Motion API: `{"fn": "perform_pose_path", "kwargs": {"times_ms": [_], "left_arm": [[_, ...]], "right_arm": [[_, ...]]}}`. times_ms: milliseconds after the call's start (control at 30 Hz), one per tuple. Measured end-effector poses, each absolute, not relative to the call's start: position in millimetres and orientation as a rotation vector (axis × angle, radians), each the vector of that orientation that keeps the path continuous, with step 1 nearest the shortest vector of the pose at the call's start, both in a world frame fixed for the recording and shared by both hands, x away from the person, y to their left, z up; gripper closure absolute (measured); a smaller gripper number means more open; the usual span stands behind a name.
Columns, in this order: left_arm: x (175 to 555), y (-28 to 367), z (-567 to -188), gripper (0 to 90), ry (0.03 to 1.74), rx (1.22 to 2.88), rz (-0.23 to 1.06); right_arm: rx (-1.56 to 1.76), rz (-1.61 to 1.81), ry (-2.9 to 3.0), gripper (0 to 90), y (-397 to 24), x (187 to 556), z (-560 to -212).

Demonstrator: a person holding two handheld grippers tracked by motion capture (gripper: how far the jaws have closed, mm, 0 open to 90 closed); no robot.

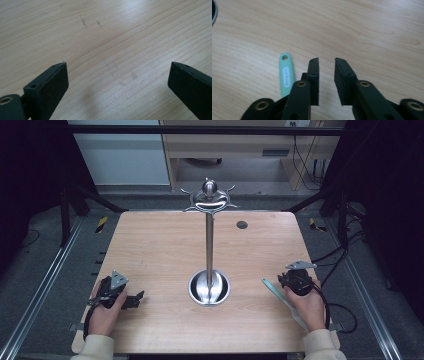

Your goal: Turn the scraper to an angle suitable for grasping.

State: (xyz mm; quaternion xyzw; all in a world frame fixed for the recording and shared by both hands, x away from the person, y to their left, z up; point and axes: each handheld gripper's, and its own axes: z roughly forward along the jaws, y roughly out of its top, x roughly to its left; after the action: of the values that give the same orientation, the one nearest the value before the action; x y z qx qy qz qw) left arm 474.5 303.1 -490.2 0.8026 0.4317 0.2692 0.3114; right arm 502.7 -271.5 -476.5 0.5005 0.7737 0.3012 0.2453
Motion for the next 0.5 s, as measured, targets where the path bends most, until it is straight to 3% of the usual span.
{"fn": "perform_pose_path", "kwargs": {"times_ms": [133, 500], "left_arm": [[474, 303, -490, 3.0, 1.138, 2.121, 0.712], [474, 303, -490, 2.9, 1.139, 2.121, 0.711]], "right_arm": [[1.326, 0.807, 2.17, 87.4, -264, 503, -483], [1.291, 0.801, 2.217, 90.0, -254, 503, -488]]}}
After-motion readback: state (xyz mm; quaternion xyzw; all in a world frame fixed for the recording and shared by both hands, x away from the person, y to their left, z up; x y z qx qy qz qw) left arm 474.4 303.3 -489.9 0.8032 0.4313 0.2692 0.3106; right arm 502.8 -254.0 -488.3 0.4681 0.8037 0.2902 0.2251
